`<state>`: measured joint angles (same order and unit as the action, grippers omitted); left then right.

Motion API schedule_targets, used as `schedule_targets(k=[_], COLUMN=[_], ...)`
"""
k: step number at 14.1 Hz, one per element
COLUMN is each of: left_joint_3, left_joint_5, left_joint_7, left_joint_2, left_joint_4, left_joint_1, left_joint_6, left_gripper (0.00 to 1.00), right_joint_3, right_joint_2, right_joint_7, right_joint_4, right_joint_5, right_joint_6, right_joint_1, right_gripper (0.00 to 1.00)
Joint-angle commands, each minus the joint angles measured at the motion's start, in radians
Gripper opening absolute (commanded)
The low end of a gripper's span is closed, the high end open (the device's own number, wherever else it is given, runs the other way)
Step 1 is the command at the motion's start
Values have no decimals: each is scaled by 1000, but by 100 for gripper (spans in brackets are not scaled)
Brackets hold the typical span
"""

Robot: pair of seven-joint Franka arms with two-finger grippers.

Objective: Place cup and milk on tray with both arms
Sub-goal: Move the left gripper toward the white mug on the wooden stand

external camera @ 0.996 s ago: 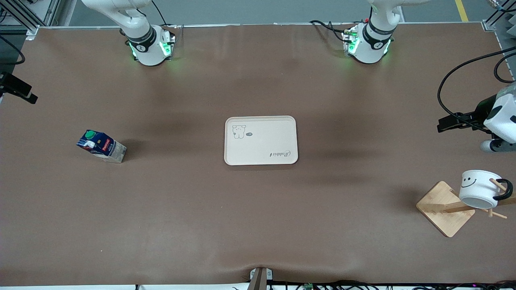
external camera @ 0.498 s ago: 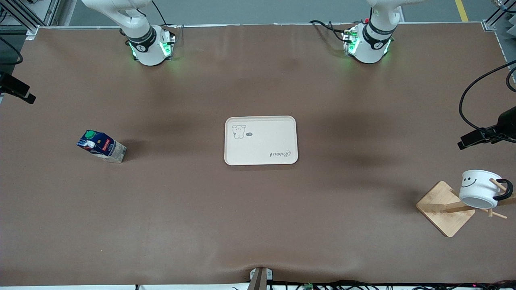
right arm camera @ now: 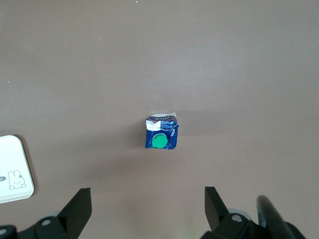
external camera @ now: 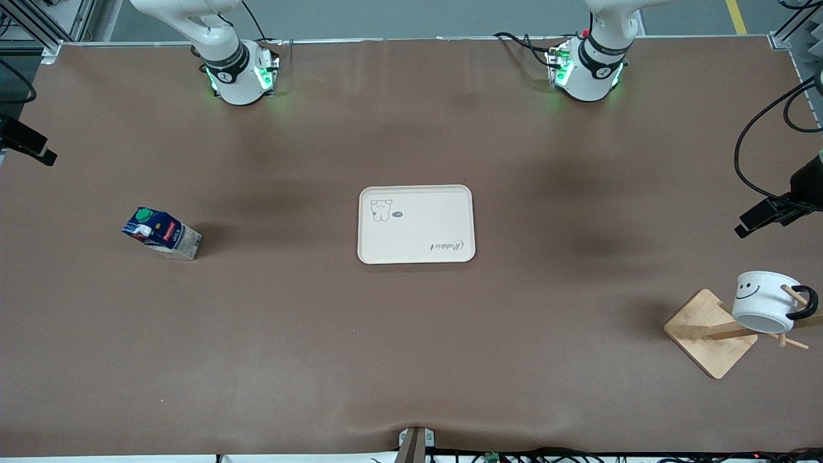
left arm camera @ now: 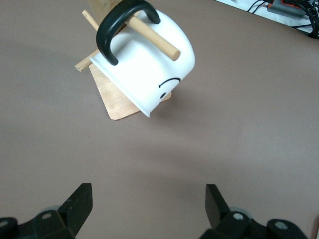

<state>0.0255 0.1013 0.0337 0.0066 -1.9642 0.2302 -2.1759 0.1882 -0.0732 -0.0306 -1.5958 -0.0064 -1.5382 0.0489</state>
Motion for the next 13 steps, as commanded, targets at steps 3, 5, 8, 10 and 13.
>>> schedule_targets(k=[3,5,8,10,13], left_joint_3=[7,7,7,7,8], left_joint_5=[107,144,290,298,293], left_joint_7=[-146,-202,-345,-365,-380], left_joint_2=[36,76,144,159,188], left_joint_4=[-51,-47,-4,16,54], left_joint_1=[55,72,92,93,84], left_joint_6=[-139,-174,-197,-197,-197], left_gripper=[100,100,100,100,100], right_joint_3=[-4,-4,-4,-4,-4], right_joint_2=[3,4,4,4,4], right_joint_7=[-8,-8,-8,-8,-8], right_joint_4=[11,11,11,11,11], right_joint_5=[-4,-4,-4,-4,-4], right_joint_6=[4,4,4,4,3], right_joint_1=[-6,-6,-7,-7,-9], right_gripper=[100,100,100,100,100])
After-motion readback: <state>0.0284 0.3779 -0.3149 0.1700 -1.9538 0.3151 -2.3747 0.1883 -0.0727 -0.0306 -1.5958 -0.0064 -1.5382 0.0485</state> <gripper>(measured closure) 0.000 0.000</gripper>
